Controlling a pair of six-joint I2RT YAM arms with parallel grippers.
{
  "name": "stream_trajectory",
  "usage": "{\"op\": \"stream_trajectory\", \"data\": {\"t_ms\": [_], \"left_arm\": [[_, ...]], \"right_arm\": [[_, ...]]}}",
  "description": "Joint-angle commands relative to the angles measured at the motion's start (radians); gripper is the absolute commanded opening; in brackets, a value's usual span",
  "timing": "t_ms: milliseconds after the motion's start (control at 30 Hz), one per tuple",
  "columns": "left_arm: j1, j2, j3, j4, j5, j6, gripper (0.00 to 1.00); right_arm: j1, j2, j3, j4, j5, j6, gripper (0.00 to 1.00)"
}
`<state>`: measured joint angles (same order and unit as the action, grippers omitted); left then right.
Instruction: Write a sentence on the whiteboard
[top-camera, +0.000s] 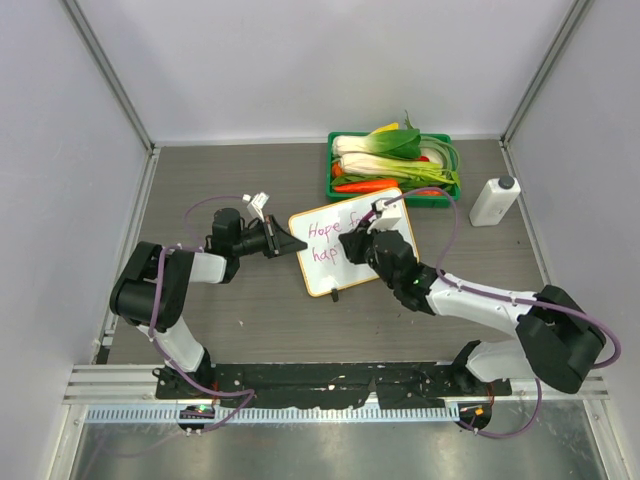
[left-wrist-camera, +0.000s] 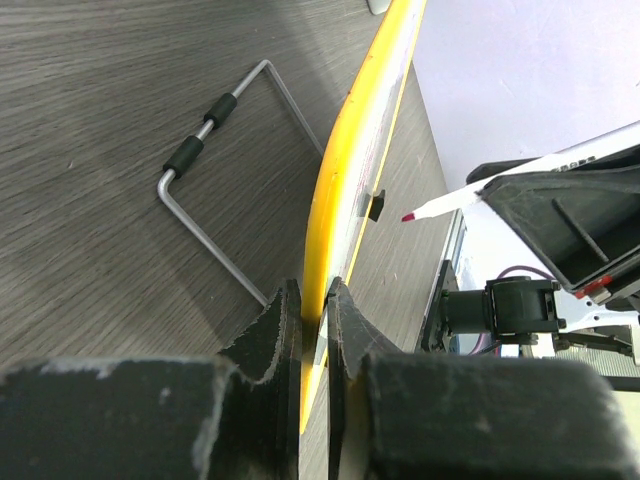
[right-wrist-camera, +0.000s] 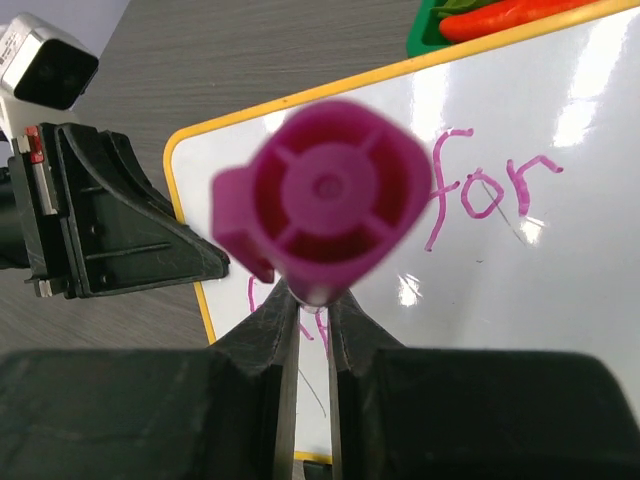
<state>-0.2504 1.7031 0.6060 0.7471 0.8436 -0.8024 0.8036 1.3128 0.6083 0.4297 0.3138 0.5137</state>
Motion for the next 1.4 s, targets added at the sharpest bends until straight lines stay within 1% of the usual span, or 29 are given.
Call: {"op": "stream_trajectory", "data": {"t_ms": [0,467,1367], "left_arm": [[-0.003,0.021,-0.020,-0.163,-0.109,0.081,0.00],[-0.004,0.024,-0.017,-0.166,-0.107,0.083,0.00],[-0.006,0.029,-0.015,-0.164,-0.109,0.081,0.00]], "right_arm": [[-0.020,-0.017,0.045,0.000,0.027,-0.026,0.01],[-0.030,0.065,0.038,0.009,0.016,-0.040,0.01],[-0.029,-0.032,-0.085,-0.042,-0.055,-0.021,0.02]]}}
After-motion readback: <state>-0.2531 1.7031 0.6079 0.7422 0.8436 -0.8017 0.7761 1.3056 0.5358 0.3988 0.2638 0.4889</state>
